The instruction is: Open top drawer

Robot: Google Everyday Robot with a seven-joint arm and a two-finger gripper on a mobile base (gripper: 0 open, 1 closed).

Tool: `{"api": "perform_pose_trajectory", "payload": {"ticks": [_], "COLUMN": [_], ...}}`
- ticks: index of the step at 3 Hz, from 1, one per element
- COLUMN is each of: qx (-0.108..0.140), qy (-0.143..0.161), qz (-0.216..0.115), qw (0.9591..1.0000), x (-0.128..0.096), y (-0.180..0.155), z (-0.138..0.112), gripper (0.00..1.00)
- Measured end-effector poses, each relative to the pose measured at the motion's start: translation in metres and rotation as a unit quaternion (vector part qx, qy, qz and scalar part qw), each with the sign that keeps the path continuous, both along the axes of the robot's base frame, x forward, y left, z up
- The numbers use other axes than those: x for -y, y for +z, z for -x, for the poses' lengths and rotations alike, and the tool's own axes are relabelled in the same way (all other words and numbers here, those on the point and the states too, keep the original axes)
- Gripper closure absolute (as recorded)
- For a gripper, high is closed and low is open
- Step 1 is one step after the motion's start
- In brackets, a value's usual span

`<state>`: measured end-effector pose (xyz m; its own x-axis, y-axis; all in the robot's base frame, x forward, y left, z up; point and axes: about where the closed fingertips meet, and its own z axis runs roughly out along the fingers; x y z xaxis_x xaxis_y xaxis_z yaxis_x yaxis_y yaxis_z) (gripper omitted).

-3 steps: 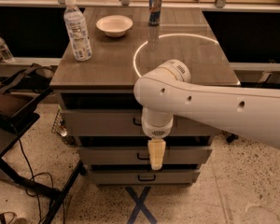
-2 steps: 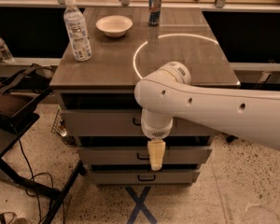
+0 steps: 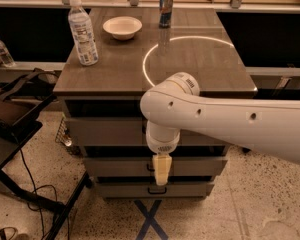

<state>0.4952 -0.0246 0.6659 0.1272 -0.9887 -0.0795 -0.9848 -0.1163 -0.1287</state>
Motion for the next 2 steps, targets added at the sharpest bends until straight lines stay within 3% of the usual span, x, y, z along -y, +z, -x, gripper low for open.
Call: {"api": "perform_pose_trajectory", "payload": {"ticks": [1, 2], "qx": [0.000, 0.000], "qy": [0.000, 0.001], "qz": [0.000, 0.000], "qw": [1.0000, 1.0000], "x": [-0.0001, -0.0001], "y": [-0.0002, -0.0001], "z": [0.0003, 0.0005], "gripper": [0.00, 0.03]}}
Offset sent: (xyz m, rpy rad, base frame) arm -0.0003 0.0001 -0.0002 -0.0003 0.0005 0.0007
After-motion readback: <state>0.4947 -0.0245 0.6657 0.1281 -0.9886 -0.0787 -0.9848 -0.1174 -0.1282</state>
